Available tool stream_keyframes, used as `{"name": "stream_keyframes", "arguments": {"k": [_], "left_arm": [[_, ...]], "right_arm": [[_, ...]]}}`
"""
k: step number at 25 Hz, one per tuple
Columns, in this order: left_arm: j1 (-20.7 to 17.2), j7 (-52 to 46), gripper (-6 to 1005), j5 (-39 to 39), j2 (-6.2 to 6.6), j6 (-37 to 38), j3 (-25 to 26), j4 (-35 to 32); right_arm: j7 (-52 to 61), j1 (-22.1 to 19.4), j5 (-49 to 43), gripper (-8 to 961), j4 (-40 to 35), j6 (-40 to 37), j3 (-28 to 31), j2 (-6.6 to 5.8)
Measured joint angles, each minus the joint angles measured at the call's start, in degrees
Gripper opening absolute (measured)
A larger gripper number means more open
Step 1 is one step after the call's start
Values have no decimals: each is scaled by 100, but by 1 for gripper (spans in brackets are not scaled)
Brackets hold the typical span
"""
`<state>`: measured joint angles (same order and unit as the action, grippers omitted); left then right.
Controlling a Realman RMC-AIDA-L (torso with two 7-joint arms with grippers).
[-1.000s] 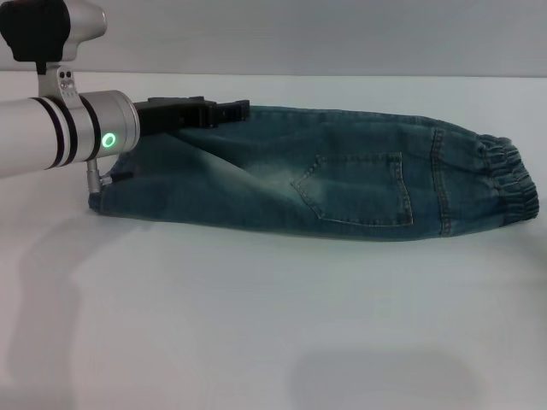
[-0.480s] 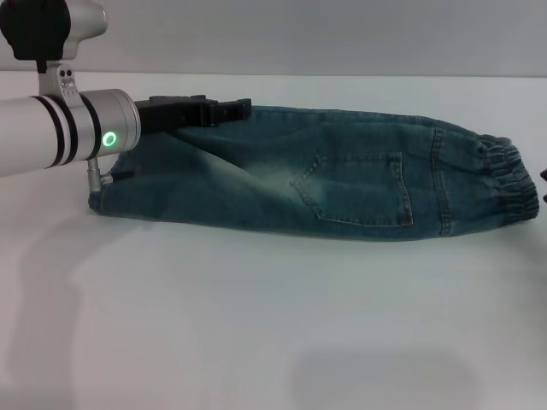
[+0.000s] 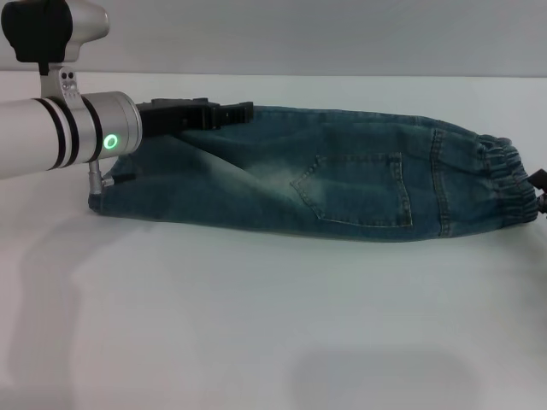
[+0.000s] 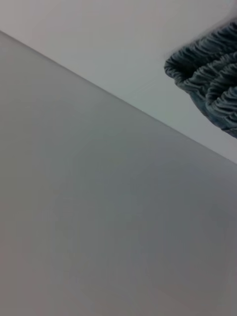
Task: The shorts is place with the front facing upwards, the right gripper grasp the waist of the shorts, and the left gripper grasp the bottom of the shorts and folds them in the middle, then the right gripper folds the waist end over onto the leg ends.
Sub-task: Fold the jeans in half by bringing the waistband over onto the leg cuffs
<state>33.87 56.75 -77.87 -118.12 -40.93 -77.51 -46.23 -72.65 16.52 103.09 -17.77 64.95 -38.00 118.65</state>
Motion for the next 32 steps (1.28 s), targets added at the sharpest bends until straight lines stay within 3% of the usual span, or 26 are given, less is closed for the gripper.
{"name": "stream_keyframes", "arguments": {"k": [32], "left_arm": [[64, 25, 828, -9, 0, -29, 0, 37]], "right_arm": [[421, 436, -820, 395, -47, -673, -14, -25]]}}
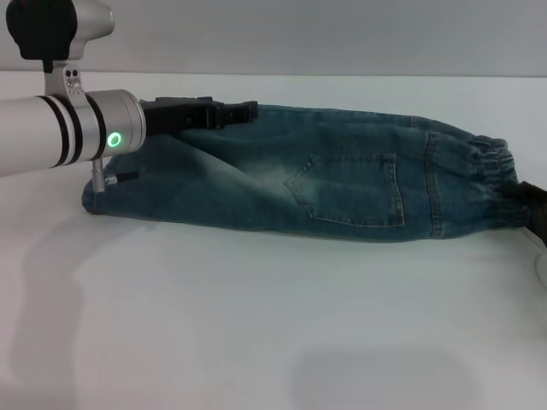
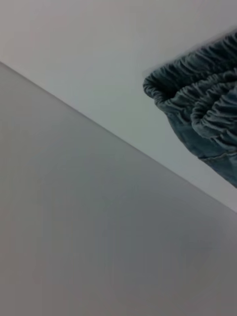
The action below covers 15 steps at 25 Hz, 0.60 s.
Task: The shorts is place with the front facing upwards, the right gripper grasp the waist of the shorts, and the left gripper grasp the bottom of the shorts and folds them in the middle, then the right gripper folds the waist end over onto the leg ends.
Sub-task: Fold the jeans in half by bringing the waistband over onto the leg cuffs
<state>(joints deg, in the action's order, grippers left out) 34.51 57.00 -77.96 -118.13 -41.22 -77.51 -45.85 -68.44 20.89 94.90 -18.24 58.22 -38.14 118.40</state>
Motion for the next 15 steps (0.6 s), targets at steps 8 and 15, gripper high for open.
{"name": "stream_keyframes", "arguments": {"k": [8, 15], "left_arm": [[6, 8, 826, 0, 0, -16, 0, 0], [0, 16, 824, 1, -10, -15, 0, -2]], "right_arm": [[-41, -9, -160, 236, -79, -81, -1, -11], [-197, -51, -144, 31, -263, 100, 33, 21]]}}
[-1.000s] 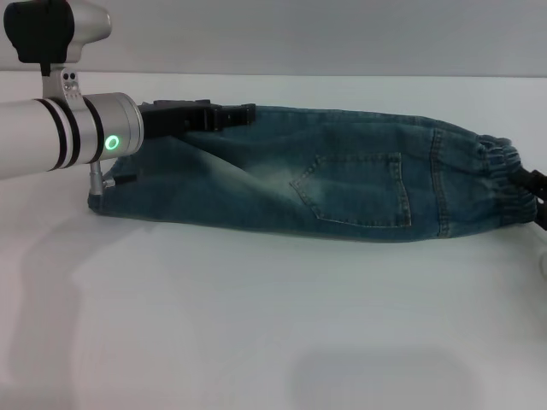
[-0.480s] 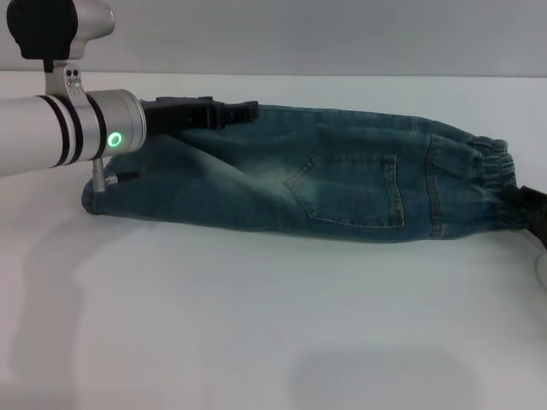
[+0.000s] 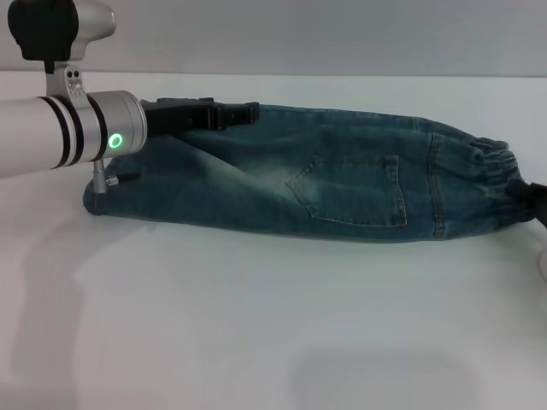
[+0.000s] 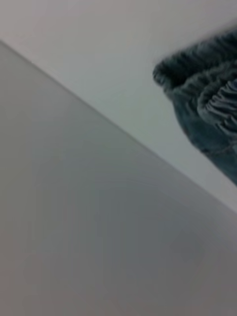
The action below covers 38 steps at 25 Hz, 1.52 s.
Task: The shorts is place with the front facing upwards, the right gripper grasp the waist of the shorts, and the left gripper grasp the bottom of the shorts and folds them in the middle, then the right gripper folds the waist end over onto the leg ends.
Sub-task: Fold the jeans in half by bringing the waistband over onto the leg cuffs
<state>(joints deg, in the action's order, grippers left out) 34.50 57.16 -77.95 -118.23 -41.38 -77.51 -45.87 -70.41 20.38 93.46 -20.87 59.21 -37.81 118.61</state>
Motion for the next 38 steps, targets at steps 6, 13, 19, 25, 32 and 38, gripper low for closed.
{"name": "stream_keyframes", "arguments": {"k": [6, 13, 19, 25, 32, 38], "left_arm": [[-52, 10, 822, -3, -23, 44, -83, 15], [-183, 36, 821, -354, -37, 298, -607, 29], [-227, 279, 819, -1097, -51, 664, -1413, 81], [-155, 506, 817, -1854, -61, 1289, -2600, 123], [10, 520, 815, -2386, -77, 1370, -3298, 79], [73, 526, 814, -2892, -86, 1346, -3777, 25]], "right_arm": [[-5, -15, 157, 22, -298, 703, 34, 11], [272, 156, 435, 19, -800, 1627, -24, 17], [800, 438, 708, 20, -1290, 2095, -176, 42], [1202, 676, 1376, 16, -1784, 2191, -827, 28], [1429, 1281, 1490, 15, -1949, 2012, -1289, 31], [1443, 1495, 1464, 15, -1927, 1693, -1690, 26]]}}
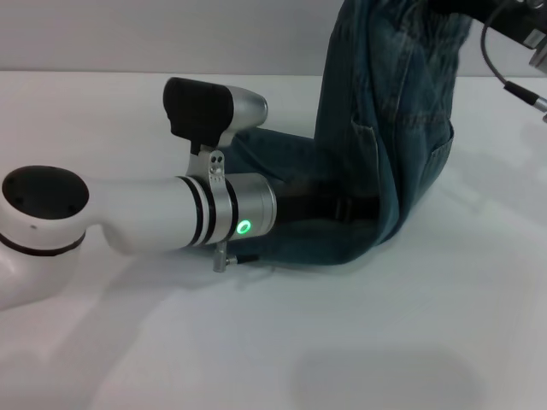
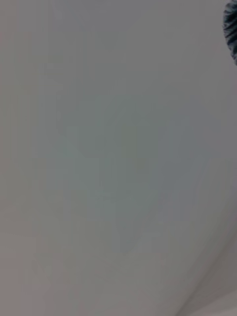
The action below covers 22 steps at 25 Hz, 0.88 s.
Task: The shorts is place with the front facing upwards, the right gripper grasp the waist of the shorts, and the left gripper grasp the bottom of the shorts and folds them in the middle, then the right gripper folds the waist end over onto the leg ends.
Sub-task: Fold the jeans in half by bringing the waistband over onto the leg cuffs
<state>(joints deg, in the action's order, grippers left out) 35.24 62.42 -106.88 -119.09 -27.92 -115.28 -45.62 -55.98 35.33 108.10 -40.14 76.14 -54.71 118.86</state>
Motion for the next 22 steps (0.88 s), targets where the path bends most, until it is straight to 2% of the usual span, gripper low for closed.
{"name": "stream_keyframes", "arguments": {"k": [7, 11, 22], "left_arm": [[-193, 5, 812, -37, 43, -3, 10, -125], [-374, 67, 811, 21, 85, -29, 359, -190], [-683, 655, 808, 199, 103, -1, 1319, -155]], "right_arm": [[3, -46, -14, 16, 159, -65, -140, -3], [-36, -71, -18, 21, 268, -65, -249, 2], [-55, -135, -18, 34, 320, -33, -311, 6]]}}
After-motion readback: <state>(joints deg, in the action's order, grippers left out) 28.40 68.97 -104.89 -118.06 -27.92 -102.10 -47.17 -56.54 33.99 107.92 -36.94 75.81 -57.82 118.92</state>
